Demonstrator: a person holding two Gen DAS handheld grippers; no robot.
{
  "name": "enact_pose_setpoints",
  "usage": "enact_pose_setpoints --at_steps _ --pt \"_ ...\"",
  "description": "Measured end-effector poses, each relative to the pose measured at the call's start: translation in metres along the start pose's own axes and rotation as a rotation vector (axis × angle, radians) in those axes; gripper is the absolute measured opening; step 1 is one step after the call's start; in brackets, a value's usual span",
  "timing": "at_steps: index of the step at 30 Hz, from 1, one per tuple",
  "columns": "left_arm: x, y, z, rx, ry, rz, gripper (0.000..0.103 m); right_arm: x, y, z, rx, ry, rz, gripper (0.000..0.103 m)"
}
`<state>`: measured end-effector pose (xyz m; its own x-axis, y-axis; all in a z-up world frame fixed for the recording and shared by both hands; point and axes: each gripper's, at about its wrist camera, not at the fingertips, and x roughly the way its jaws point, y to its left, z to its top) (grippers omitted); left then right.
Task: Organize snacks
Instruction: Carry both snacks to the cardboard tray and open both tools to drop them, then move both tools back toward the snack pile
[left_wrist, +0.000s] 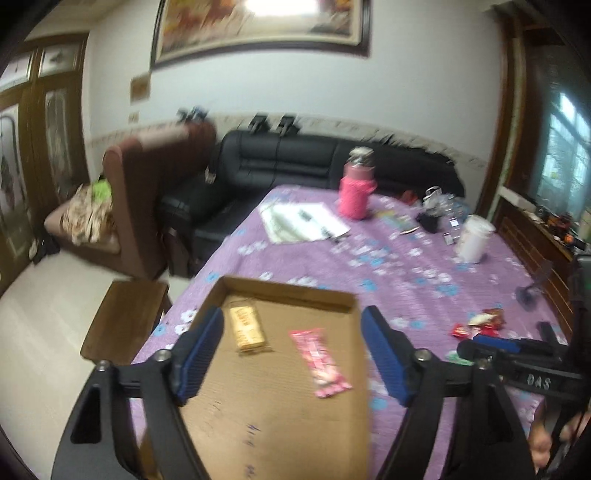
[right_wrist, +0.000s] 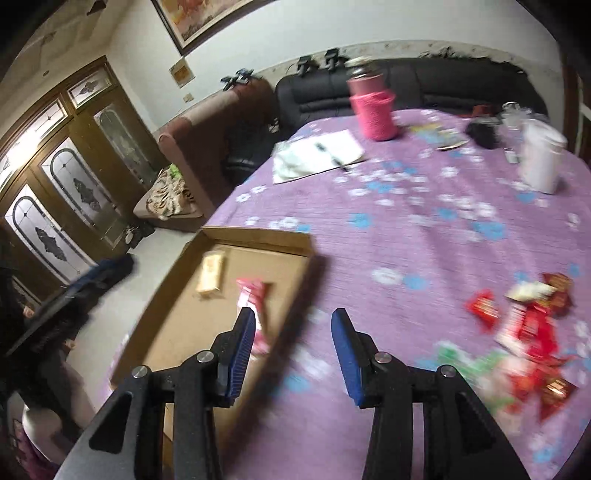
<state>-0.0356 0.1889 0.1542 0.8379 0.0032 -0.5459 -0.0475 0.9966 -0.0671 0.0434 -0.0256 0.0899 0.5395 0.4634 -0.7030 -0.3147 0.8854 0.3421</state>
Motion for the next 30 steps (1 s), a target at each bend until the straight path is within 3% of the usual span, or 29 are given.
enact_pose_setpoints --at_steps 2,5,11,15,30 --pt "-0.021 -0.020 -0.006 0.022 -0.038 -0.027 0.088 -0.025 -0.028 -0.013 0.032 -0.019 -0.021 0.046" --pt "-0.039 -0.048 -0.014 0.051 -0.066 -0.047 0.091 -0.057 -0.073 -0.032 0.093 -0.055 -0.092 0.046" --pt "-0.041 -0.088 -0.033 0.055 0.001 -0.171 0.091 -0.084 -0.142 -0.067 0.225 -0.054 -0.159 0.046" --pt "-0.039 -0.104 -0.043 0.064 0.022 -0.192 0.091 -0.092 -0.163 -0.084 0.262 -0.068 -0.170 0.046" --pt "-0.042 -0.155 -0.052 0.069 -0.074 -0.229 0.091 -0.132 -0.202 -0.125 0.311 -0.108 -0.261 0.046"
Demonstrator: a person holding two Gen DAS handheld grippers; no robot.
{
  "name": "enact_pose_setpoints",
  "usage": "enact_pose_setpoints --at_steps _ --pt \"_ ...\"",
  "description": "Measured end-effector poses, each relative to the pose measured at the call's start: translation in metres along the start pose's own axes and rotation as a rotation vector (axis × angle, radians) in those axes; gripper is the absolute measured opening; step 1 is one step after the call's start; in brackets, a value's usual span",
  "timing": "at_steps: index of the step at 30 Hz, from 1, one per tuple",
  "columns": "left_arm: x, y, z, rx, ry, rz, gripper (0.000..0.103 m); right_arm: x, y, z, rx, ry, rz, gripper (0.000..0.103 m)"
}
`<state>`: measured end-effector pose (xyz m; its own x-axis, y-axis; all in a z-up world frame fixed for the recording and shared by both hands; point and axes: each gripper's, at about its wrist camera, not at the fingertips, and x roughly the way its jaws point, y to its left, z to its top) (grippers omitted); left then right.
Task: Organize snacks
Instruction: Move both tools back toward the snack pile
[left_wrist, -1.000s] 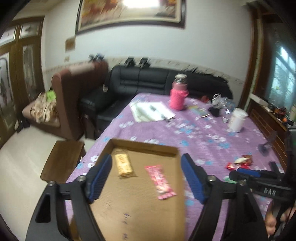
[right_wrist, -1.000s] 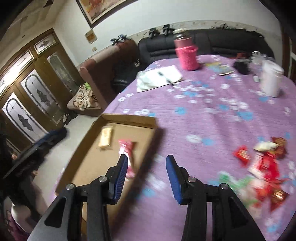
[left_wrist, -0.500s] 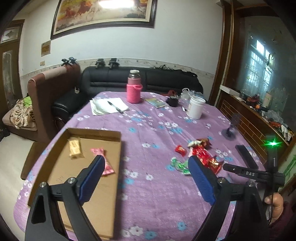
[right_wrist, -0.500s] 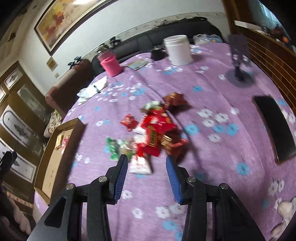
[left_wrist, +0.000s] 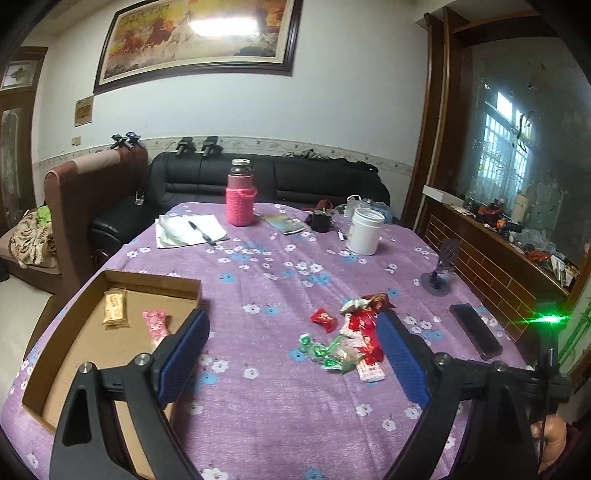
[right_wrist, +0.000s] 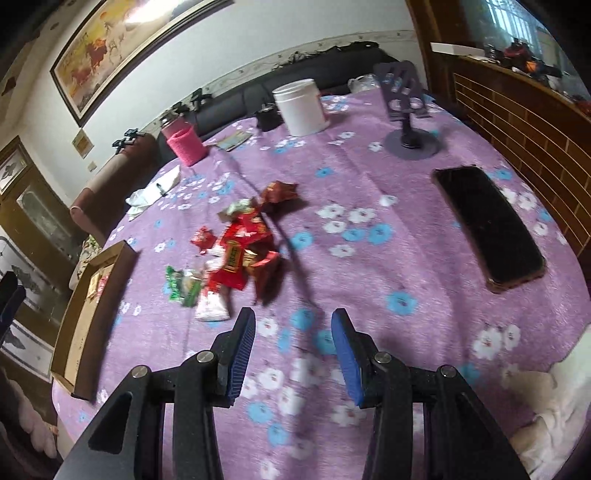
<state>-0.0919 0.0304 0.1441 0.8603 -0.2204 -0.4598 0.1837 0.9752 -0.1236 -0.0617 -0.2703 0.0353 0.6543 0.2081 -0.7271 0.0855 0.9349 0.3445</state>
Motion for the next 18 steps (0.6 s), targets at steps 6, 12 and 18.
enact_pose_setpoints --at_steps 6,12,18 --pt "0.0012 -0.0099 -0.0005 0.049 -0.002 0.009 0.091 0.0002 -0.0084 -0.0009 0.022 0.001 -0.001 0.046" --pt "0.0010 -0.0074 -0.0005 0.042 0.002 0.006 0.091 0.0026 -0.0019 -0.0025 0.010 0.007 0.004 0.046" --pt "0.0028 -0.0058 -0.0008 0.043 0.016 0.001 0.091 0.0034 0.0005 -0.0029 0.004 0.009 0.002 0.046"
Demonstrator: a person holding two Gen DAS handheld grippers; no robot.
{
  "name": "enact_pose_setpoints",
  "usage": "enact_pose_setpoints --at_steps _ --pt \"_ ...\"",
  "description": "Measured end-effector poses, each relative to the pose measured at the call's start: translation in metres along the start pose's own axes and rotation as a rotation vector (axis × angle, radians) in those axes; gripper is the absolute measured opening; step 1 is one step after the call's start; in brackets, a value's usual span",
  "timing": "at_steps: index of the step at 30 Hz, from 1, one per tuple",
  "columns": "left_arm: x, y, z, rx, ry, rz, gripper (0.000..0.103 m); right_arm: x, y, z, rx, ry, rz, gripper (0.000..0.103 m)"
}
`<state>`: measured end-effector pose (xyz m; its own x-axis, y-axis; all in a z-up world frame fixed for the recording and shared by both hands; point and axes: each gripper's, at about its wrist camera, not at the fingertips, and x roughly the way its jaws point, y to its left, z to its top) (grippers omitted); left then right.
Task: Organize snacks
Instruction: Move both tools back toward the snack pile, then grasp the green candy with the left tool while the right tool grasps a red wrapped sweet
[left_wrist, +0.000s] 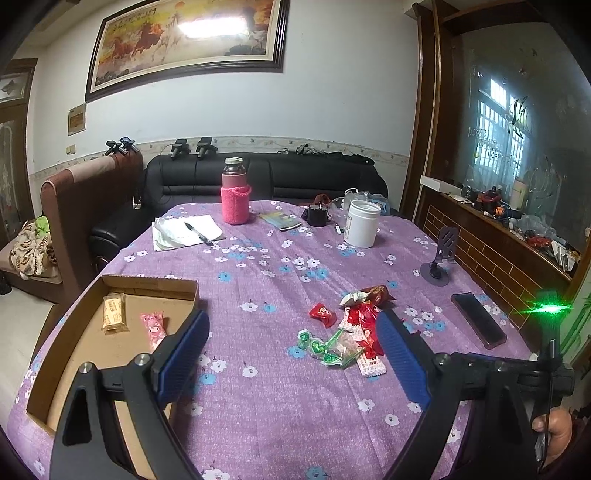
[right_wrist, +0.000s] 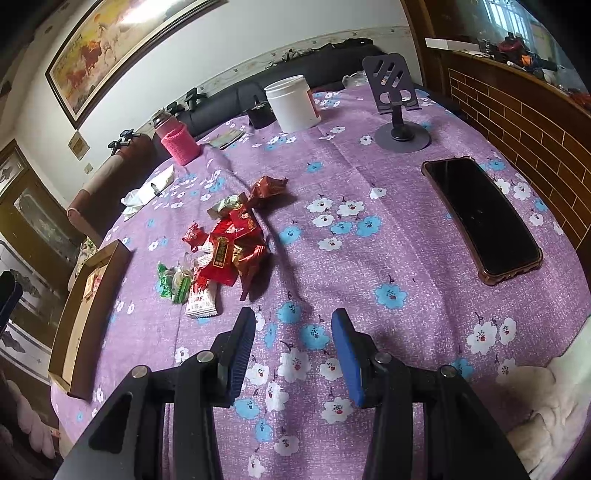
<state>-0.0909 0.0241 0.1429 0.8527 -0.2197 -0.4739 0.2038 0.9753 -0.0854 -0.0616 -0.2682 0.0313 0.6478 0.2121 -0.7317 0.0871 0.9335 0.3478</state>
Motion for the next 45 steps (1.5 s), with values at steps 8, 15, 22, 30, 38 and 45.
enact_pose_setpoints --at_steps 8,15,22,30,38,45 --pt "0.009 0.003 -0.003 -0.001 0.058 -0.026 0.091 0.001 0.003 0.001 -0.007 0.007 -0.005 0.046" --pt "0.007 0.022 -0.002 -0.030 0.074 -0.016 0.091 -0.010 -0.011 0.026 0.048 -0.052 0.027 0.046" --pt "0.015 0.032 -0.006 -0.034 0.115 -0.019 0.091 0.019 0.008 0.036 0.036 -0.008 0.076 0.046" --pt "0.014 0.036 -0.005 -0.004 0.131 -0.024 0.090 0.063 0.043 0.055 -0.023 0.042 0.115 0.045" --pt "0.052 0.018 -0.010 0.060 0.219 -0.038 0.090 0.097 0.048 0.042 -0.064 0.067 0.048 0.039" --pt "0.104 0.005 -0.008 -0.008 0.349 -0.079 0.090 0.094 0.034 0.039 -0.024 0.036 0.104 0.032"
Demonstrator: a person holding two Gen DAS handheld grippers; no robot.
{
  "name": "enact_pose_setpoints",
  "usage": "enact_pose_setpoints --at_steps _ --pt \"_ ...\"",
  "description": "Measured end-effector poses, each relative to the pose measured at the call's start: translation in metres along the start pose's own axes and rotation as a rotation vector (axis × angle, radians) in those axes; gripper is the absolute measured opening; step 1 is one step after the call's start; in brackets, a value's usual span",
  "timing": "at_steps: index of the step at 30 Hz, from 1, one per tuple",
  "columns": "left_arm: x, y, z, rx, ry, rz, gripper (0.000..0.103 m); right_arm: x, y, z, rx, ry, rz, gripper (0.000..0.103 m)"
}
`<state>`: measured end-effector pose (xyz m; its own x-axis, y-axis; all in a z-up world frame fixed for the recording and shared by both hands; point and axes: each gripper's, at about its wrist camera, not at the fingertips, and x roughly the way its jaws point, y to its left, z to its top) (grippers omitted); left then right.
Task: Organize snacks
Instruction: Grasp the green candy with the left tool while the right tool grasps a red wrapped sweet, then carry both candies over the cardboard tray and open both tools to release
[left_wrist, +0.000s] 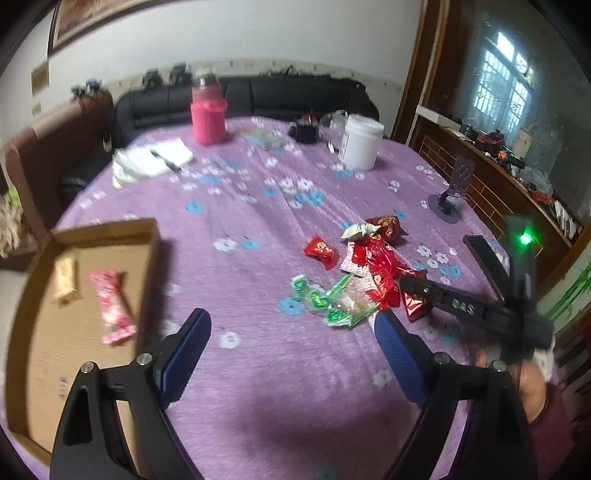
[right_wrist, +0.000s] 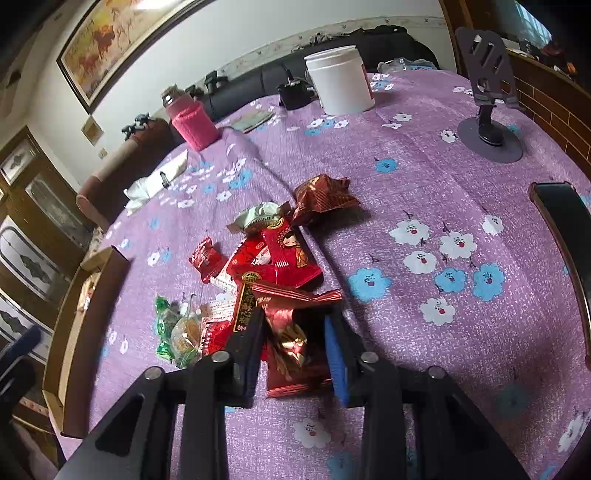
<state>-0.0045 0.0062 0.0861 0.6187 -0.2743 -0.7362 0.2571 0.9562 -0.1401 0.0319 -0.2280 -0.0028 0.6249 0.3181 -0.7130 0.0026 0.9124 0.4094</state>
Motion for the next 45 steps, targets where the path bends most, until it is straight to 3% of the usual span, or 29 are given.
enact_pose_setpoints --at_steps 5,8,12,14,15,16,17,23,36,39,41,45 --pt "0.050 0.004 0.017 -0.110 0.107 -0.011 0.089 -0.009 -0.008 0.000 0.051 -0.019 0.070 0.023" --pt "0.077 0.006 0.020 -0.173 0.160 -0.022 0.081 -0.009 -0.007 -0.001 0.052 -0.016 0.076 0.023" --pt "0.098 -0.006 0.016 -0.120 0.177 0.028 0.072 -0.009 -0.006 0.001 0.055 -0.013 0.073 0.023" --pt "0.106 -0.014 0.012 -0.077 0.188 0.031 0.045 -0.010 -0.011 0.002 0.077 -0.015 0.084 0.023" --pt "0.108 -0.016 0.010 -0.056 0.194 0.044 0.041 -0.011 -0.013 0.003 0.089 -0.016 0.090 0.023" --pt "0.108 -0.022 0.008 -0.016 0.180 0.077 0.022 -0.011 -0.015 0.003 0.098 -0.015 0.096 0.023" --pt "0.108 -0.023 0.008 -0.001 0.179 0.081 0.019 -0.010 -0.016 0.003 0.103 -0.013 0.100 0.023" --pt "0.094 -0.018 0.000 0.004 0.152 0.058 0.019 -0.005 -0.008 0.002 0.068 -0.001 0.071 0.039" --pt "0.005 -0.002 -0.010 -0.021 -0.002 0.033 0.019 0.004 0.013 -0.005 -0.102 -0.025 -0.074 0.039" --pt "-0.016 0.005 -0.014 -0.049 -0.037 0.017 0.019 0.005 0.021 -0.009 -0.163 -0.027 -0.112 0.036" --pt "-0.028 0.009 -0.016 -0.067 -0.058 0.011 0.019 0.001 0.024 -0.011 -0.181 -0.041 -0.117 0.028" --pt "-0.054 0.022 -0.022 -0.090 -0.103 0.009 0.019 -0.010 0.018 -0.013 -0.143 -0.054 -0.098 0.023"
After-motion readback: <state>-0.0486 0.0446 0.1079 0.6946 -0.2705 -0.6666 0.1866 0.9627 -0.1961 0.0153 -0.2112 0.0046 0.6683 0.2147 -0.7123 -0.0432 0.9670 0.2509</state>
